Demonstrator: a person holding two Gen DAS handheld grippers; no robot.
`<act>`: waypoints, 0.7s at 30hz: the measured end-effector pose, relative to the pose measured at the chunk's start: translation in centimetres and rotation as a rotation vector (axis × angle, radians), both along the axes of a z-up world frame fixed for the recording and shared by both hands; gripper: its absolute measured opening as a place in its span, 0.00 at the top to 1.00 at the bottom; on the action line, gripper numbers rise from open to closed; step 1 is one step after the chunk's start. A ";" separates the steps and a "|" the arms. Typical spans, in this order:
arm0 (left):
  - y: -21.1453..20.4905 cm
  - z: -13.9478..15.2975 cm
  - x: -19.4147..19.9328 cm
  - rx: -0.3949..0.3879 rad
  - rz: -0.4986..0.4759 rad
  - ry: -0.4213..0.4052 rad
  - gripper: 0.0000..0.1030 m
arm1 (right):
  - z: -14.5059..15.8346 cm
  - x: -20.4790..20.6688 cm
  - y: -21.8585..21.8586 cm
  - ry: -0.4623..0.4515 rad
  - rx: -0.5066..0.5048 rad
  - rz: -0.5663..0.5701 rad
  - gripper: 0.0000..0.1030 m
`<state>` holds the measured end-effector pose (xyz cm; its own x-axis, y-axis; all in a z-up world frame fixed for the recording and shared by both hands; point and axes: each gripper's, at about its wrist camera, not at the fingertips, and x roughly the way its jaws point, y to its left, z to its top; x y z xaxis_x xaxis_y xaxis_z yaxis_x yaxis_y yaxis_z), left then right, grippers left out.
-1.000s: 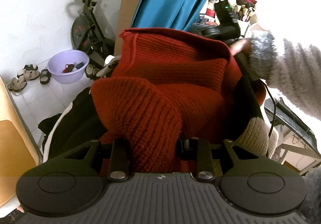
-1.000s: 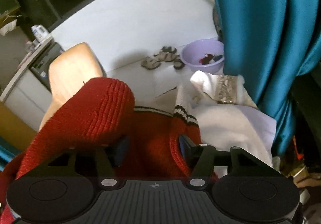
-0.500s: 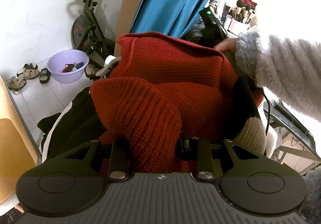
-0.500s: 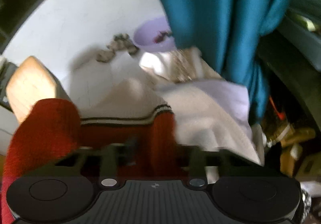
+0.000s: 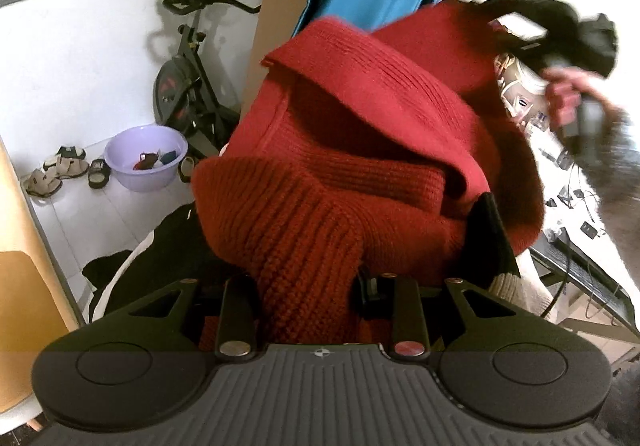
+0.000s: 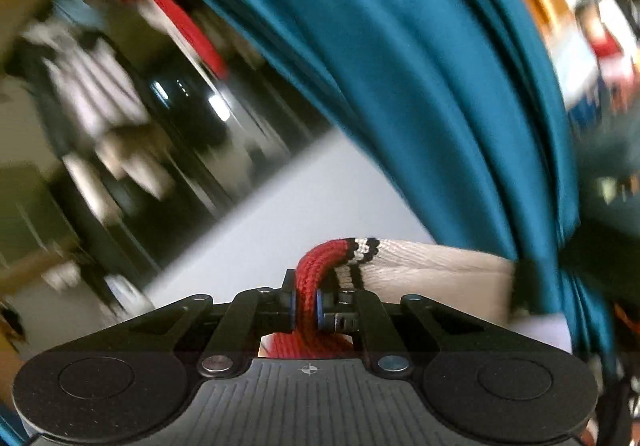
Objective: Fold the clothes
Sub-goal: 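Grasp the striped sleeve cuff with the right tool and fold it over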
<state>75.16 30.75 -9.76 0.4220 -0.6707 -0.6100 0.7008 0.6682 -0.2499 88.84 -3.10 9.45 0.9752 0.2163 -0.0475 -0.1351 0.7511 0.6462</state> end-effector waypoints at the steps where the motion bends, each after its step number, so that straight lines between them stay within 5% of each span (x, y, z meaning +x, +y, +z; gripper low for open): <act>1: -0.1 0.0 0.1 -0.002 -0.001 0.001 0.69 | 1.2 -2.5 0.0 -0.063 -0.012 -0.026 0.92; 4: -0.2 0.1 0.5 -0.011 -0.002 0.009 0.69 | 4.5 -9.7 0.6 -0.206 -0.086 -0.101 0.92; 7: -0.3 -0.1 0.8 -0.021 0.002 0.022 0.69 | 5.2 -15.2 3.0 -0.186 -0.207 -0.111 0.92; 10: -0.6 -0.3 1.1 -0.024 0.004 0.036 0.69 | 2.6 -17.4 7.0 -0.032 -0.259 -0.053 0.92; 17: -1.4 -0.7 1.1 -0.005 -0.002 0.055 0.69 | -10.7 -14.3 14.9 0.496 -0.242 0.132 0.89; 20: -1.5 -0.9 1.1 0.004 -0.009 0.066 0.67 | -11.4 -14.6 16.1 0.573 -0.258 0.152 0.77; 21: -1.5 -1.0 1.1 0.004 -0.011 0.071 0.66 | -10.9 -15.1 16.1 0.566 -0.243 0.149 0.65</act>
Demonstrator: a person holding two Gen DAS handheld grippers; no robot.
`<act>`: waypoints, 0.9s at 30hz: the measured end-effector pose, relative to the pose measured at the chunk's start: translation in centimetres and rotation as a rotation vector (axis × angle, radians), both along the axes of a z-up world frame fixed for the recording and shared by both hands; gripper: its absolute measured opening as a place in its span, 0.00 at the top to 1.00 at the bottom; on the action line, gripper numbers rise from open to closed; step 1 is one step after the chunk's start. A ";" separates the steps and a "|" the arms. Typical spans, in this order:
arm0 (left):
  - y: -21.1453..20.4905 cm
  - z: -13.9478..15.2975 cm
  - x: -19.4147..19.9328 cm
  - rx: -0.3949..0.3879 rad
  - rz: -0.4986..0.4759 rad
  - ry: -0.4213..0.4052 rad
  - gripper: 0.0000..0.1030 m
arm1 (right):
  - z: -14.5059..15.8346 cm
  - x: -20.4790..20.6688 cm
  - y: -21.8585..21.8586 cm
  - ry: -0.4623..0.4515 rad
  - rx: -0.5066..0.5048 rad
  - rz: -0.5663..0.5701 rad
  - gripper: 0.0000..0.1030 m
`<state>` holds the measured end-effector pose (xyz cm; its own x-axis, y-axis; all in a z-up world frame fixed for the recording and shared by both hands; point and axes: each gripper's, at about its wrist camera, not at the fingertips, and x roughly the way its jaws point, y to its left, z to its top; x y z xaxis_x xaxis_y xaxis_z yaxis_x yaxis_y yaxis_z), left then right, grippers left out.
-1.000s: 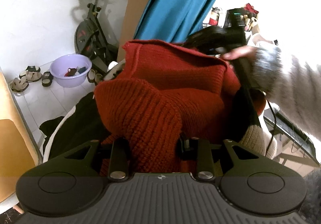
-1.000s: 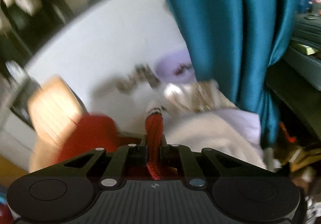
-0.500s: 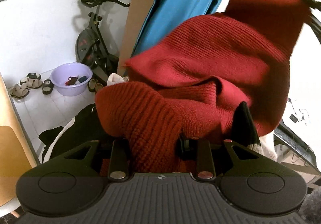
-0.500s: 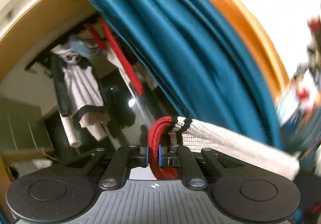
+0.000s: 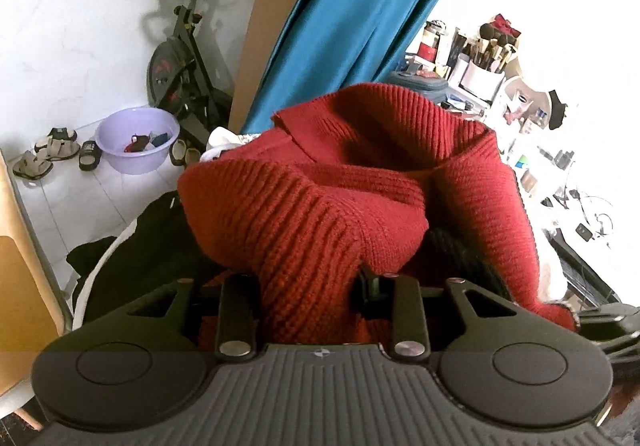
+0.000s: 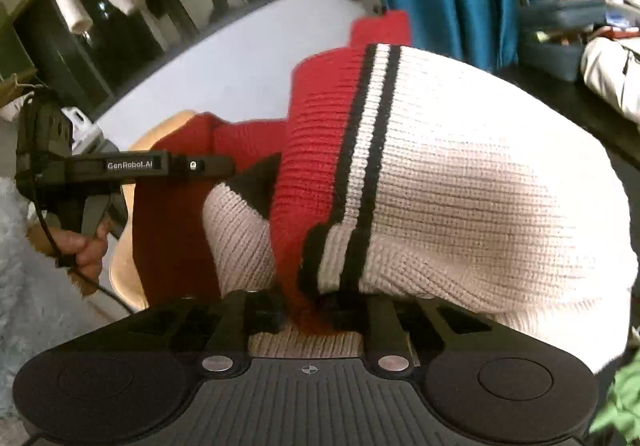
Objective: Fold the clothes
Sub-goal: 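Grasp the striped sleeve cuff with the right tool and fold it over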
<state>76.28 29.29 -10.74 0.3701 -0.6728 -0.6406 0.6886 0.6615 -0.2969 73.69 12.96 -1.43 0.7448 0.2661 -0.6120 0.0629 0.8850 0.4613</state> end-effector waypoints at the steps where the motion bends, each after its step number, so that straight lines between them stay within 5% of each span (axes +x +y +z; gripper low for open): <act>1: 0.1 -0.1 0.0 -0.001 0.000 0.005 0.65 | 1.0 -0.5 -0.4 -0.015 0.021 -0.014 0.56; 2: 0.1 -0.2 0.1 -0.002 0.000 0.012 0.65 | 2.2 -0.9 -0.9 -0.037 0.039 -0.034 0.38; 4: 0.2 -0.5 0.3 -0.004 0.000 0.026 0.61 | 4.7 -2.0 -1.9 -0.110 0.083 -0.056 0.23; 8: -0.1 -1.3 0.4 0.005 -0.015 0.051 0.50 | 8.4 -2.6 -4.0 -0.208 0.084 -0.093 0.08; 10: -0.3 -1.6 0.3 0.011 -0.028 0.060 0.41 | 9.3 -2.1 -4.5 -0.211 0.043 -0.097 0.06; 17: -1.0 -2.1 -0.4 0.054 -0.085 0.013 0.33 | 12.0 -1.1 -5.4 -0.154 -0.129 -0.075 0.01; 23: -1.9 -3.2 -0.4 0.076 -0.124 -0.011 0.18 | 8.0 6.0 -5.0 -0.089 -0.168 -0.086 0.01; 26: -2.1 -3.1 -0.3 0.092 -0.128 -0.049 0.21 | 5.2 10.9 -3.9 -0.033 -0.178 -0.054 0.01; 27: -2.2 -3.0 -0.2 0.098 -0.127 -0.060 0.45 | 4.3 12.1 -3.6 -0.003 -0.216 -0.043 0.01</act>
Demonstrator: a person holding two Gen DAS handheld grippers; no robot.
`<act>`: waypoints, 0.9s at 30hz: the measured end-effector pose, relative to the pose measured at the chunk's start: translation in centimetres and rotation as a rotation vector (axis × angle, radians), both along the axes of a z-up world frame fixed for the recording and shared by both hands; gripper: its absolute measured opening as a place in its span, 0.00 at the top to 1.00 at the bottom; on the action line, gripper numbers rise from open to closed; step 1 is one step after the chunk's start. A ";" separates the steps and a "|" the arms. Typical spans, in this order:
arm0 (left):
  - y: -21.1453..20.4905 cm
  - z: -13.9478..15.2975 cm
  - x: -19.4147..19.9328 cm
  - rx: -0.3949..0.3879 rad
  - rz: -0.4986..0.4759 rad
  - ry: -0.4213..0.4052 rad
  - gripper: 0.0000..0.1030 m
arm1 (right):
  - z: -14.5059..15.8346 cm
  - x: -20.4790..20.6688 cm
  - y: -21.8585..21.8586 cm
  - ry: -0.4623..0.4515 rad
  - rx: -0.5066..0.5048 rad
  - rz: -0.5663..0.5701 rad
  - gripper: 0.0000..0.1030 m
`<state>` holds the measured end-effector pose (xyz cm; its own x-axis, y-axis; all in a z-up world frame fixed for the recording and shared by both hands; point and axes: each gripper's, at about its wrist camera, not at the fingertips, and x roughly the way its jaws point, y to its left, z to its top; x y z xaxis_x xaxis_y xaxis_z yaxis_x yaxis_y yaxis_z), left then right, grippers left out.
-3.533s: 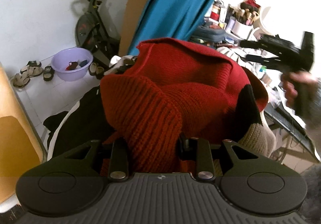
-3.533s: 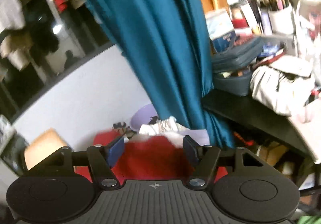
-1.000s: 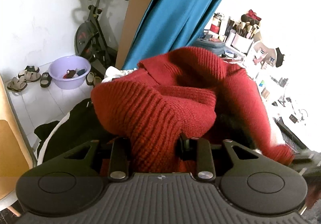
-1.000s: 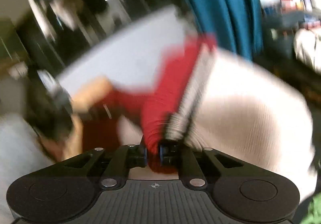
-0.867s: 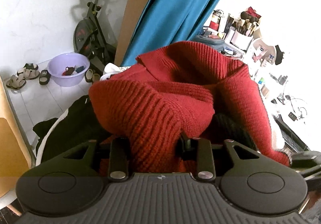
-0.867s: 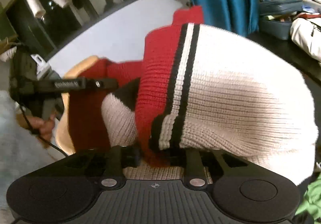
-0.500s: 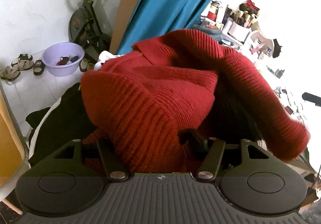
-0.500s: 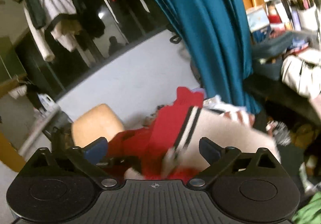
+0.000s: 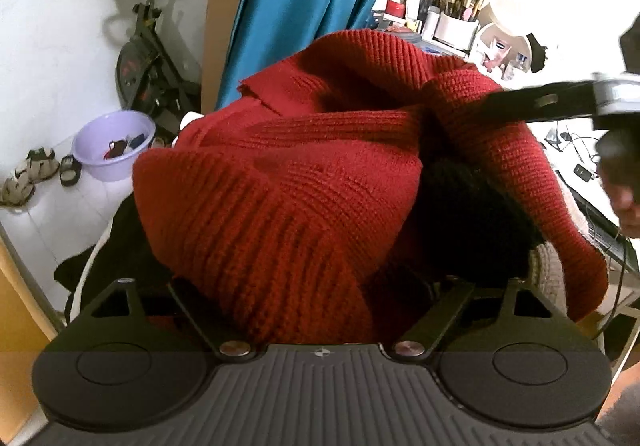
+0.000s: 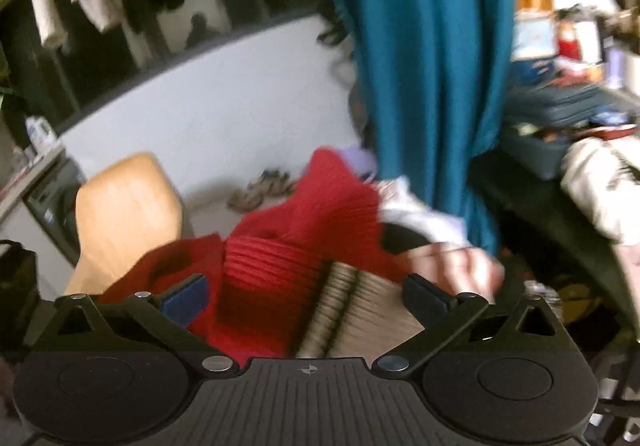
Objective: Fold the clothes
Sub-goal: 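Grasp the striped sleeve cuff with the right tool and fold it over, then lift the cardigan by its cuffs with both tools and carry it across the room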
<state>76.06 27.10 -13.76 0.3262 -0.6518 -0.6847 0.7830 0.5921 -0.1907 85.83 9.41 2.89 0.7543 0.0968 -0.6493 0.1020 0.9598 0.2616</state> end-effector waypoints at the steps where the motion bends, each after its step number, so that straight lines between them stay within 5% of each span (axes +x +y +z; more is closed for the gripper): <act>1: 0.0 0.1 0.1 0.005 0.001 -0.012 0.63 | -0.8 1.2 0.3 0.033 -0.042 0.006 0.01; 4: 1.0 1.7 0.5 -0.046 0.004 -0.026 0.73 | -3.1 3.1 0.6 0.116 -0.145 0.007 0.02; 6: 2.5 3.5 0.6 -0.102 0.051 -0.058 0.74 | -3.6 2.6 0.0 0.104 -0.114 0.001 0.31; 9: 4.7 5.5 1.3 -0.190 0.110 -0.054 0.72 | -3.1 0.9 -1.2 0.084 -0.097 -0.029 0.50; 13: 3.3 4.0 1.0 -0.105 0.053 -0.067 0.57 | -3.7 0.7 -2.1 0.092 -0.067 -0.046 0.41; 15: 2.2 2.4 1.2 -0.079 0.014 -0.037 0.47 | -4.5 1.7 -1.8 0.107 -0.093 -0.037 0.19; 16: 1.8 1.6 1.4 -0.069 0.010 -0.027 0.45 | -5.1 2.4 -1.4 0.117 -0.109 -0.024 0.17; 18: 0.9 0.2 1.8 -0.048 0.002 -0.006 0.48 | -5.9 3.3 -0.8 0.123 -0.125 -0.018 0.21; 19: 0.7 0.0 2.0 -0.055 0.011 -0.005 0.70 | -6.2 3.7 -0.4 0.120 -0.130 -0.017 0.28; 21: 0.8 1.3 2.5 -0.091 0.028 0.003 0.77 | -5.4 3.6 0.3 0.082 -0.157 -0.027 0.55; 23: 1.1 4.0 2.1 -0.141 0.052 -0.077 0.78 | -3.3 2.1 0.5 -0.009 -0.146 -0.063 0.66; 27: 1.6 11.3 2.0 -0.315 0.041 -0.220 0.79 | 2.1 -2.1 0.3 -0.232 -0.137 -0.166 0.69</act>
<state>78.01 28.74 -2.45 0.4737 -0.8020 -0.3638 0.8021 0.5635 -0.1979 83.70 9.67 4.98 0.8821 -0.1167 -0.4563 0.2132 0.9628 0.1659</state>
